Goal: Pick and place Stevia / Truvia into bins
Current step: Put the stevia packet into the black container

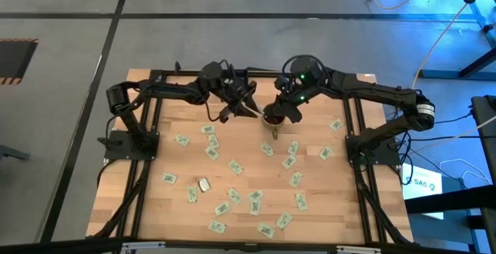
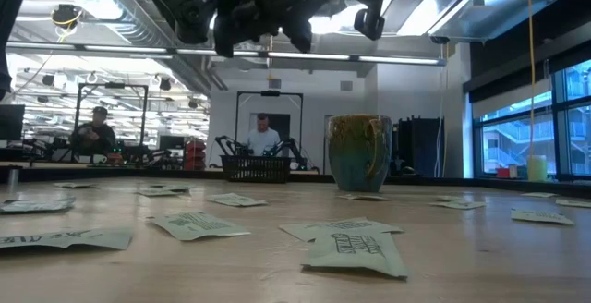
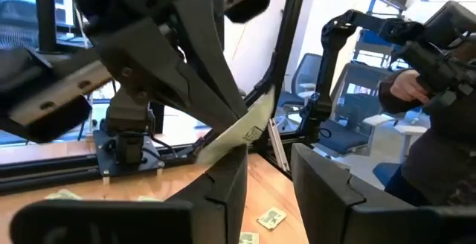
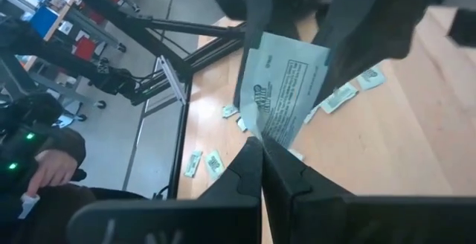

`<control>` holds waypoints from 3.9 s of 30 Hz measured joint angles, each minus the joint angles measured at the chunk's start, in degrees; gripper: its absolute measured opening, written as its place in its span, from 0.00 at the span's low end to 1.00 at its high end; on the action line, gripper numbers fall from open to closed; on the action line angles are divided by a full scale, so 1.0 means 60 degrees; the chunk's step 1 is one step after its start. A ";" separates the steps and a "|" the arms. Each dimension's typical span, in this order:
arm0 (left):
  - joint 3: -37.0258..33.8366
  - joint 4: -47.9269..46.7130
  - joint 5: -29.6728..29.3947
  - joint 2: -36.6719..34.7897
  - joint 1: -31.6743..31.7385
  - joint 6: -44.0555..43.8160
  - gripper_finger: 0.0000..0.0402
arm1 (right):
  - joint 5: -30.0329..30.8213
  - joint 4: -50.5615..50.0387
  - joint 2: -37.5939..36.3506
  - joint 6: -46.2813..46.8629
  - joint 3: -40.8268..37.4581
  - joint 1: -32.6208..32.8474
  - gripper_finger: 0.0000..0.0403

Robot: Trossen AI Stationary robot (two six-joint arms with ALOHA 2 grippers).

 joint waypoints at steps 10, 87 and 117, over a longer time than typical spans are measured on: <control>0.0000 -0.0337 0.0390 -0.0033 0.0044 -0.0350 0.23 | 0.0722 0.0409 0.0000 0.0080 0.0000 0.0064 0.00; 0.0000 0.0145 0.0641 -0.0040 0.0505 -0.0216 0.02 | 0.1304 0.0040 -0.0009 0.0127 -0.0004 0.0388 0.11; 0.0000 -0.7684 -1.0103 -0.0037 0.2420 0.1843 0.01 | 0.7635 -0.6718 -0.1435 0.2459 -0.2171 -0.0457 0.28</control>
